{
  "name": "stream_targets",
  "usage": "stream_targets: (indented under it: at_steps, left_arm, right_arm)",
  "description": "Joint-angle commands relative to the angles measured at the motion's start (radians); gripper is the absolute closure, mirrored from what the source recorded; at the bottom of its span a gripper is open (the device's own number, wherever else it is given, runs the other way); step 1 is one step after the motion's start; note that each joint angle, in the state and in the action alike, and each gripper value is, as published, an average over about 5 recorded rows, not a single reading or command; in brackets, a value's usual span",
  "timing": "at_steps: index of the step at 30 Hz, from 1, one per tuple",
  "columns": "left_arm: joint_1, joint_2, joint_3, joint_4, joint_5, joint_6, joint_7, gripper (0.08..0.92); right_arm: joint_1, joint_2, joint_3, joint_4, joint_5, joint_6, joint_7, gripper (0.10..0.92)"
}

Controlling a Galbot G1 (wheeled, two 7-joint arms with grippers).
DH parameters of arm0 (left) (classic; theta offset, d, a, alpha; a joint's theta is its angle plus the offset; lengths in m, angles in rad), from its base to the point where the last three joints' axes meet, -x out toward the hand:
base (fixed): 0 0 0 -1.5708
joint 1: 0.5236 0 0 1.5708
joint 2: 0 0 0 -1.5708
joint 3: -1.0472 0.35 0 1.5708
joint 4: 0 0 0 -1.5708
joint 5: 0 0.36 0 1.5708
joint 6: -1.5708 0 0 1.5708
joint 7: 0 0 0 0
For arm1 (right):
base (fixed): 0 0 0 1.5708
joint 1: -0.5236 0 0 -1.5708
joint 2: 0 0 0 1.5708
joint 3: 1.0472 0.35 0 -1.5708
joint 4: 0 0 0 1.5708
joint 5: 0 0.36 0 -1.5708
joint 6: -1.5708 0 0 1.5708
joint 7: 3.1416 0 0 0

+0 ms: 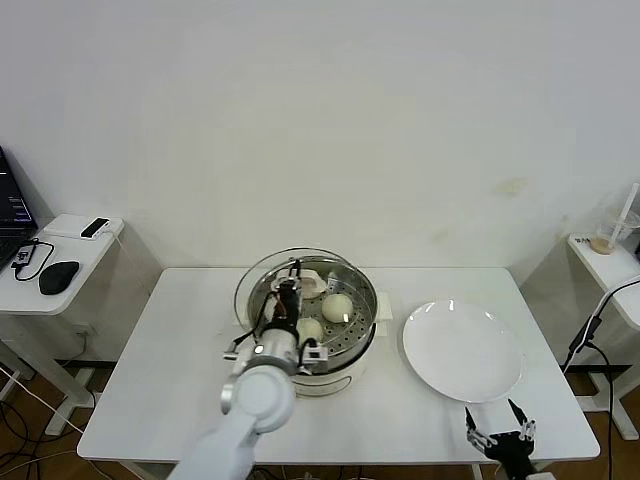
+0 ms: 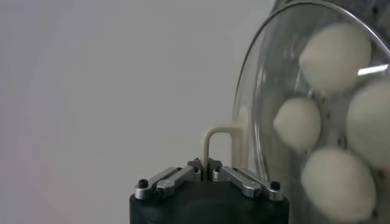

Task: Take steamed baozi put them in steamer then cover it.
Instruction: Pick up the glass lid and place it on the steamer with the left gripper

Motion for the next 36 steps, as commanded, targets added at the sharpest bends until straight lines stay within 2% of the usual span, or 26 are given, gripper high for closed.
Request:
stream_targets:
  at_steps: [1,30,33,36]
  left_arm:
    - [-0.035,-0.127,0.057,0.087,0.096,0.014,0.032,0.87]
    - [0.006,-0.136,0.012,0.114,0.096,-0.006,-0.001,0.87]
    - [0.019,-0.137,0.009,0.086,0.092,-0.005,-0.006,0.845]
    - [0.039,-0.13,0.006,0.044,0.082,-0.004,-0.011,0.77]
  right_arm:
    - [0.0,0.002,-0.007,-0.007,-0.02,0.002,0.0,0.203]
    - [-0.009,-0.006,-0.024,-0.002,-0.021,0.006,-0.008,0.203]
    - [-0.009,-0.006,-0.026,-0.002,-0.022,0.005,-0.008,0.203]
    - [-0.009,-0.006,-0.029,-0.001,-0.023,0.005,-0.009,0.203]
